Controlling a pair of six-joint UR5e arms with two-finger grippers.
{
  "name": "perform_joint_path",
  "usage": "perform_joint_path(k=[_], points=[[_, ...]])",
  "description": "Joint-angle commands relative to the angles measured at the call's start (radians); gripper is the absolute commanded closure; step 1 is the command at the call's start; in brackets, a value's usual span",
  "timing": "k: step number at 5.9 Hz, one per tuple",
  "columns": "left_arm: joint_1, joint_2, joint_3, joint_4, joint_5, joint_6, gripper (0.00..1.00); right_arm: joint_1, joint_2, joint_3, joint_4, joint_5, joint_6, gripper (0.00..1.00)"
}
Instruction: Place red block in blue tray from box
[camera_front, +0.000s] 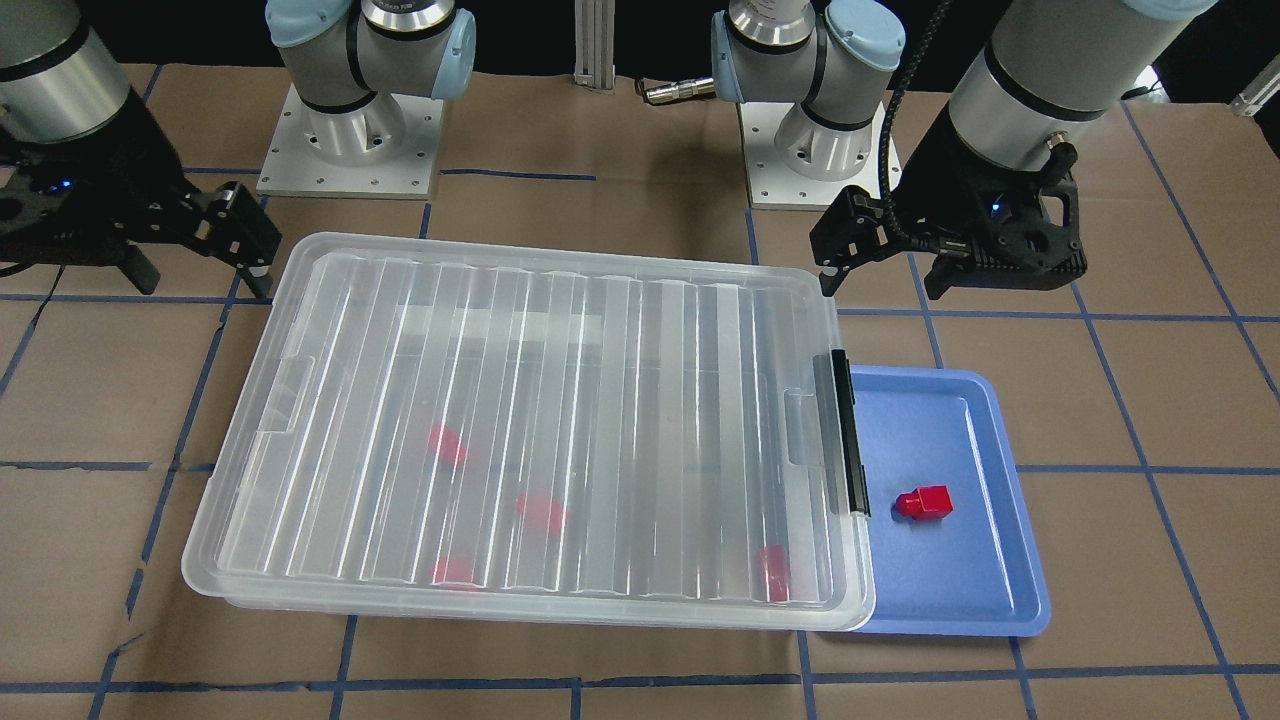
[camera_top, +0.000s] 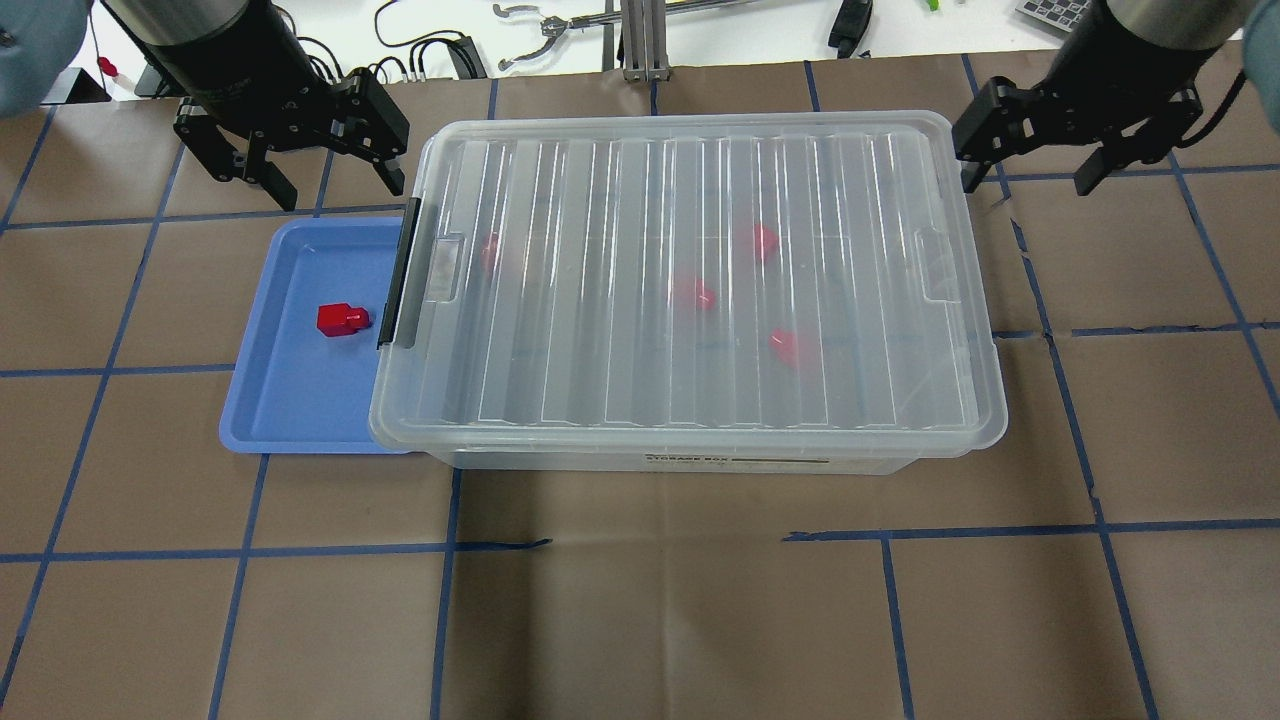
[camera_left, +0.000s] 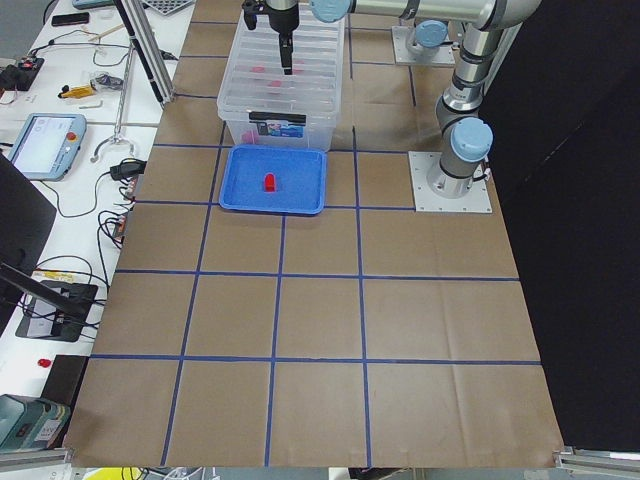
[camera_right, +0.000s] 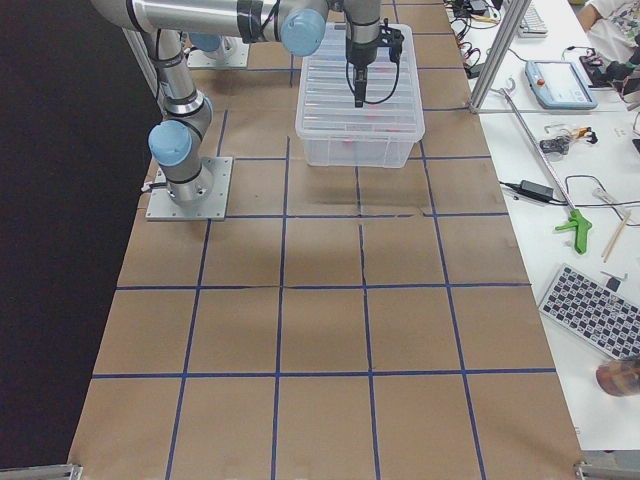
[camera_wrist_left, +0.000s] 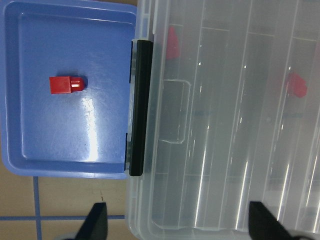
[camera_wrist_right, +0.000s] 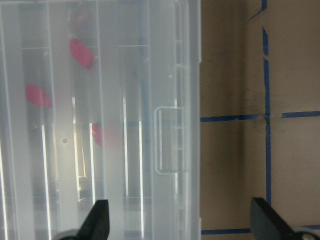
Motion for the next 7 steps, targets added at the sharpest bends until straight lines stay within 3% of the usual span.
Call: perform_joint_path(k=[1, 7], points=[[0.0, 0.001, -0.001, -0.002, -0.001, 0.002, 0.02, 0.084, -0.006, -0.021, 0.012, -0.017, 0.046, 0.0], [-0.003, -0.001, -0.025, 0.0, 0.015, 0.031, 0.01, 0.133, -0.026, -0.022, 0.024, -0.017, 0.062, 0.0]])
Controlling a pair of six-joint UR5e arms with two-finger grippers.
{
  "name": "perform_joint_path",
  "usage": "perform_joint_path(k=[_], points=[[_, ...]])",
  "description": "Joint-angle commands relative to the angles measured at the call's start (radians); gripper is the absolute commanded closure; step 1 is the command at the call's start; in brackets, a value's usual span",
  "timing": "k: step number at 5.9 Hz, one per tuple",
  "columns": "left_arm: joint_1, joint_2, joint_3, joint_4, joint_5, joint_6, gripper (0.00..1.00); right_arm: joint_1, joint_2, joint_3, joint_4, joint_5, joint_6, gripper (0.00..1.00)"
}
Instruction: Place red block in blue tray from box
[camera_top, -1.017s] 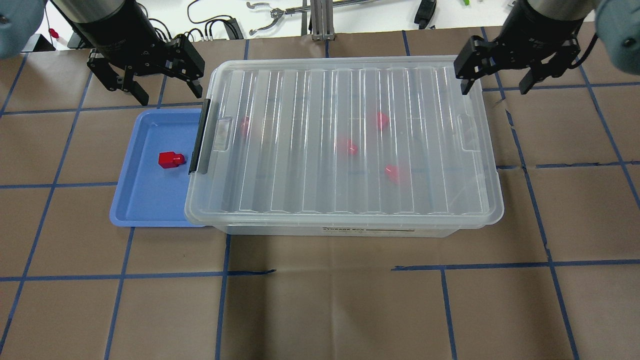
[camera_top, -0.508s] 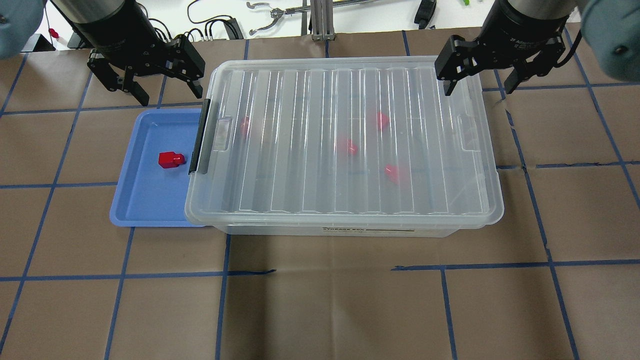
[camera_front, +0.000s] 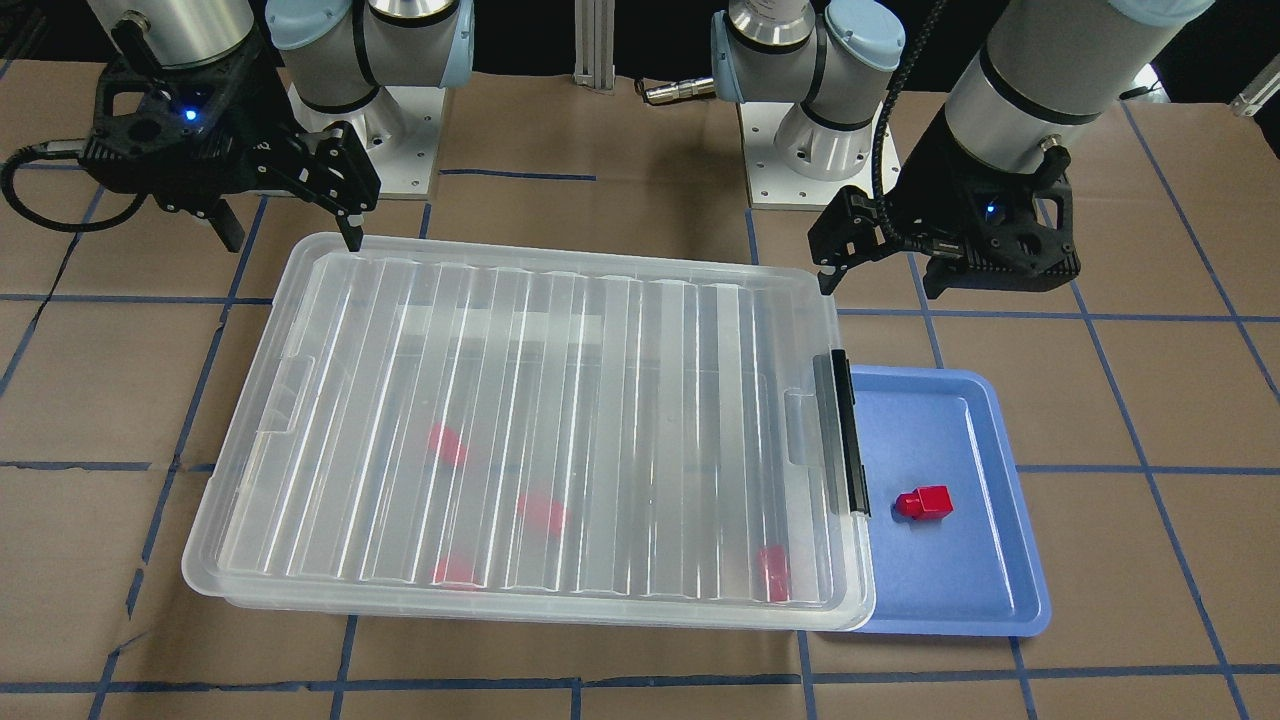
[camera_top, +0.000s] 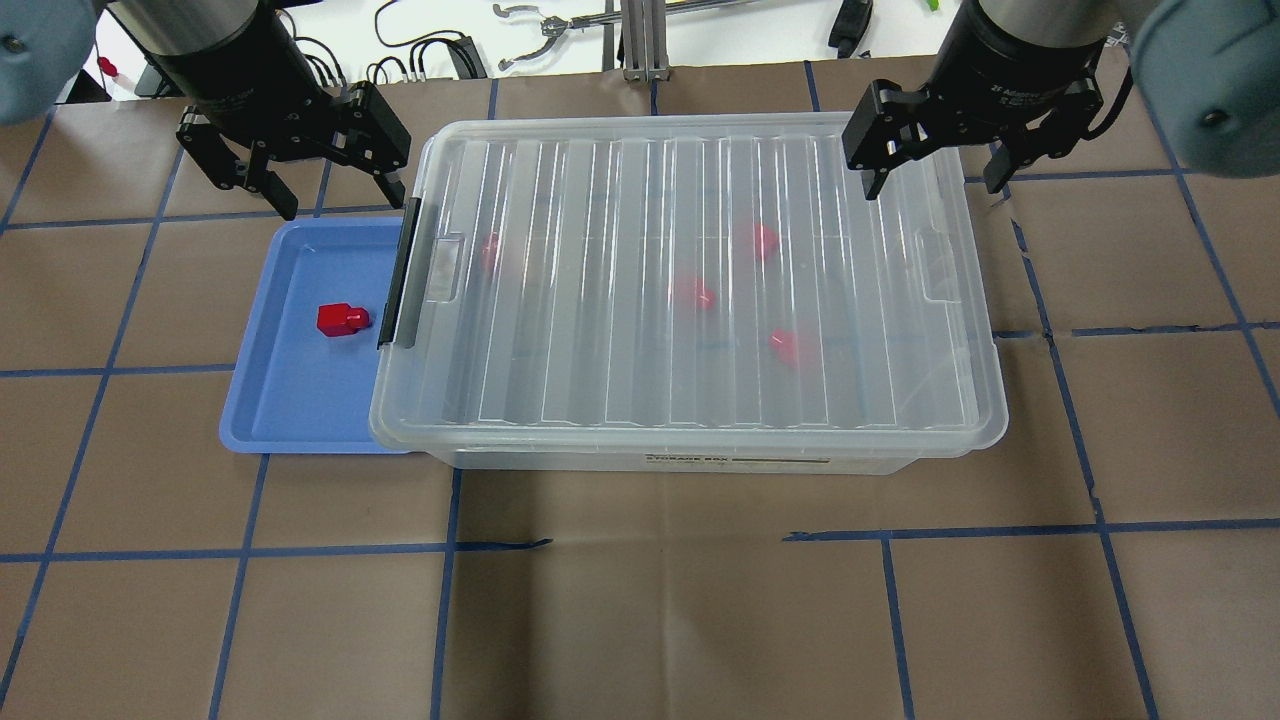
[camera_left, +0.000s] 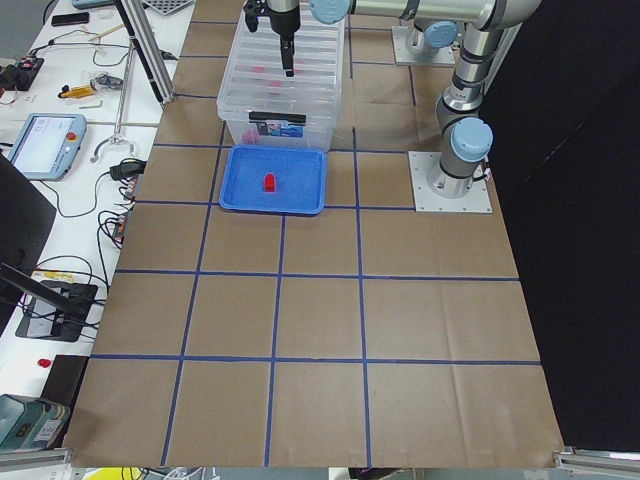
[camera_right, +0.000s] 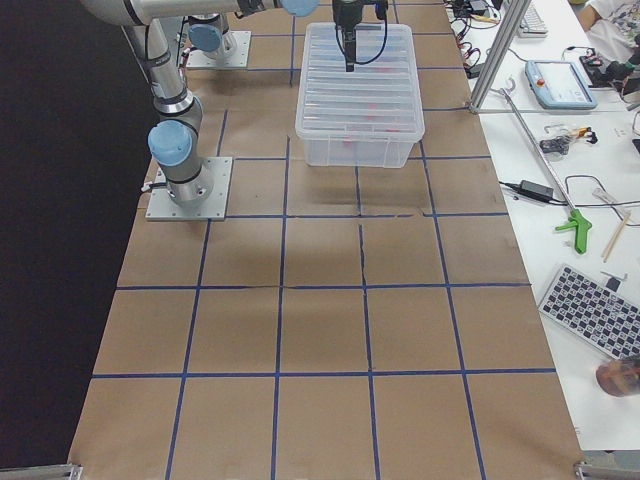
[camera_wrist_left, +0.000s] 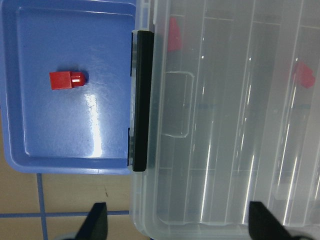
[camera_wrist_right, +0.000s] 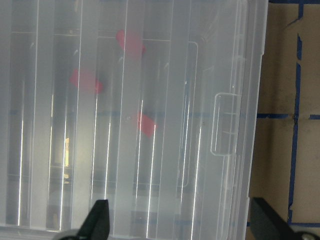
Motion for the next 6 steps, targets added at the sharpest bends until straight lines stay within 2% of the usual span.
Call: perform_joint_path(k=[1, 6], points=[[0.0, 0.001, -0.014, 0.009, 0.003, 0.025, 0.01, -0.001, 0.003, 0.006, 0.001, -0.008, -0.001, 0.0], [0.003, 0.003, -0.012, 0.011, 0.003, 0.025, 0.01, -0.004, 0.006, 0.014, -0.008, -0.009, 0.001, 0.0]])
